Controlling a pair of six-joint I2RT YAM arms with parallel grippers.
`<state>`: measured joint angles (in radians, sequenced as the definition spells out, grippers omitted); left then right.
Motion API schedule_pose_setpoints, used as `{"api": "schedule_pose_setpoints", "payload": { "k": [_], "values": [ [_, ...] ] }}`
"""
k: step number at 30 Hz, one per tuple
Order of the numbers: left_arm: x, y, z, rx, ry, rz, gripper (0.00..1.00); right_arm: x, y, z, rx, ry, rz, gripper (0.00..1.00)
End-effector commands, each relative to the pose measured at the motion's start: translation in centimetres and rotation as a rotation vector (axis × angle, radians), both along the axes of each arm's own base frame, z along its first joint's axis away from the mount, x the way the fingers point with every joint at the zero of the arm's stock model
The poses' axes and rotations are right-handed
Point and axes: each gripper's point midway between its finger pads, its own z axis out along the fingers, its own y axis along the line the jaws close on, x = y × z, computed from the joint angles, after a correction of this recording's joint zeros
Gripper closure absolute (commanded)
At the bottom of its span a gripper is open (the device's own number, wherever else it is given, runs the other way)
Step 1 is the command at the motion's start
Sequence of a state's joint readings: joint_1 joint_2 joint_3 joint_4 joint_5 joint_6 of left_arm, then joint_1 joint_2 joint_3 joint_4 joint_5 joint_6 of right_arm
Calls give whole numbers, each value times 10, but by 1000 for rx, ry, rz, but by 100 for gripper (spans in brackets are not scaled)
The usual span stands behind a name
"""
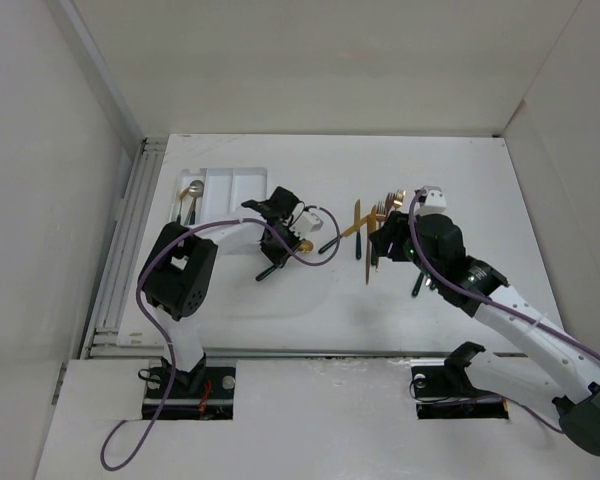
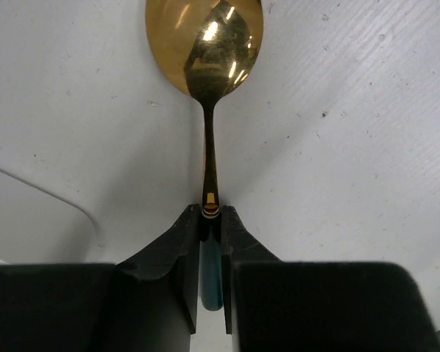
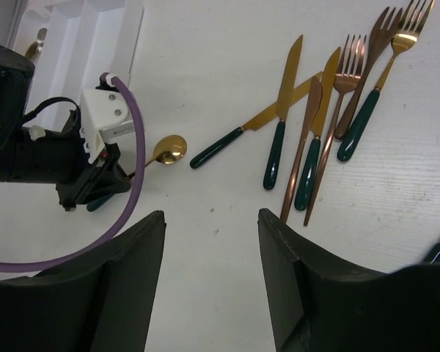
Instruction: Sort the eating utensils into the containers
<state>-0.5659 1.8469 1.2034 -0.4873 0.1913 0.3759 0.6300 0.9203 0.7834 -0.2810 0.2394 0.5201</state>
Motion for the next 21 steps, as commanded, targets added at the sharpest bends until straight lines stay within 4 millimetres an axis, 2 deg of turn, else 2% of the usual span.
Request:
{"api": "schedule_pose_setpoints", "payload": {
  "k": [1, 4, 6, 7, 9, 11, 12, 13, 15, 16, 19, 20, 21],
  "values": [
    [-36, 25, -26, 97, 136, 2, 100, 2, 0, 11, 8, -39, -5, 41],
    [-37, 19, -26, 69, 155, 5, 100, 2, 0, 15, 6, -50, -1, 41],
    [-29, 12, -12, 20, 135, 8, 100, 2, 0, 15, 6, -50, -1, 41],
    [-25, 4, 3, -34, 121, 6, 100, 4, -1, 12, -3, -44, -10, 41],
    [-3, -6, 38, -116, 65, 24, 100, 4, -1, 12, -11, -47, -6, 41],
    [26, -15, 87, -219, -36, 49, 100, 6, 1, 12, -10, -49, -6, 41],
    [36, -14, 104, -249, -75, 58, 100, 8, 2, 10, -20, -49, -3, 41],
    [46, -13, 126, -294, -129, 83, 100, 10, 3, 17, -8, -65, -3, 41],
    [78, 5, 159, -338, -235, 164, 100, 13, 5, 13, -17, -53, -3, 41],
    [94, 27, 169, -341, -275, 243, 100, 17, 8, 14, -17, -53, -3, 41],
    [123, 67, 186, -336, -359, 359, 100, 23, 15, 12, -26, -50, 11, 41],
    [132, 82, 180, -317, -362, 409, 100, 25, 15, 8, -43, -43, 16, 41],
    [143, 110, 179, -305, -373, 474, 100, 26, 18, 9, -40, -41, 24, 41]
  ]
}}
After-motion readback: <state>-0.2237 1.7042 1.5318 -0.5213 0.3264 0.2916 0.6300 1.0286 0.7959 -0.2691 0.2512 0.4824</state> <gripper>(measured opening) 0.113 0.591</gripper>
